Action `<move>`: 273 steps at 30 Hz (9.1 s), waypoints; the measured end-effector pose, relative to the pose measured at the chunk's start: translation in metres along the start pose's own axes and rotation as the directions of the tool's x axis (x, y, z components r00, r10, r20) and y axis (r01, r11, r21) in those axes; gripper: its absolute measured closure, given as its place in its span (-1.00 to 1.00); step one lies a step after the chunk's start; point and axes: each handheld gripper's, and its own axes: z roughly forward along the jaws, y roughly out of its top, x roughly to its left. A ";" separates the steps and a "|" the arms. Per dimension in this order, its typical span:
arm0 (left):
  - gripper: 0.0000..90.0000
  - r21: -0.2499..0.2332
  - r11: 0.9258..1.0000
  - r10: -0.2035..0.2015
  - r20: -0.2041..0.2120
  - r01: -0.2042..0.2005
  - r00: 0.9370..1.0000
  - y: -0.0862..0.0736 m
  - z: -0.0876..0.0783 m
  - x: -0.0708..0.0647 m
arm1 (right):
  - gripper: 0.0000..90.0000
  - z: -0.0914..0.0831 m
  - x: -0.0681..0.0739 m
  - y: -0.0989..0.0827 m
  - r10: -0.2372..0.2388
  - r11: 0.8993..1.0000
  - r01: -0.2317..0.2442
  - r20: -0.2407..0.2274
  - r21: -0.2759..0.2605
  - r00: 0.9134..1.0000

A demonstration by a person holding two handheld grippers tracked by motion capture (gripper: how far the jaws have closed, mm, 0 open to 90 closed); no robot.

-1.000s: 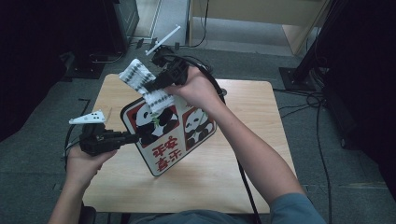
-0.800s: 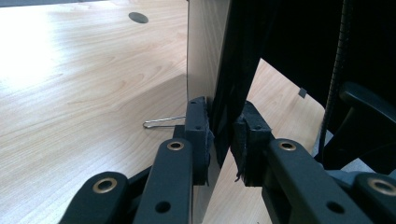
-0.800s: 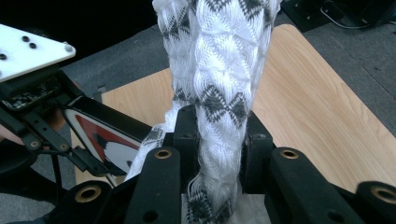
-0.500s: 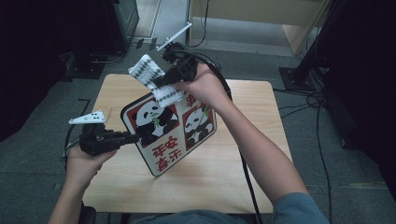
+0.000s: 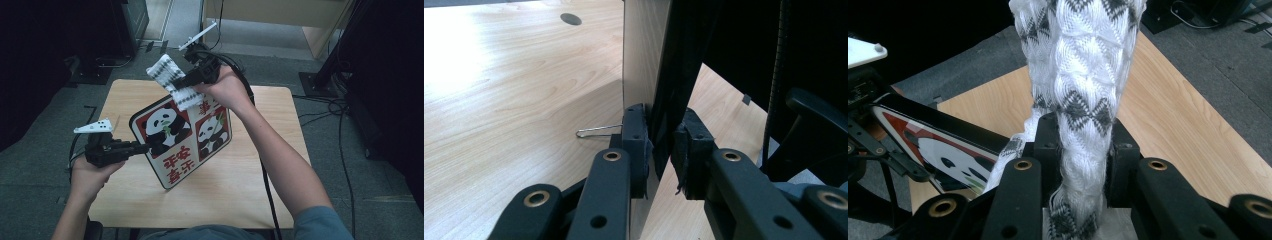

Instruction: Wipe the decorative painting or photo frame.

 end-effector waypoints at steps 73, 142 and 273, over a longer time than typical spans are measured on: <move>0.74 -0.022 1.000 -0.007 -0.014 0.007 1.000 0.000 -0.001 0.005 | 0.75 -0.057 -0.111 -0.035 0.276 0.961 -0.276 0.068 -0.004 0.959; 0.74 -0.016 1.000 -0.001 -0.021 0.000 1.000 0.000 -0.001 0.004 | 0.78 -0.025 -0.124 -0.142 0.346 0.936 -0.350 0.081 0.035 0.935; 0.73 -0.020 1.000 -0.012 -0.046 0.011 0.999 0.003 0.000 0.007 | 0.77 -0.012 -0.169 -0.298 0.497 0.859 -0.508 0.343 -0.066 0.797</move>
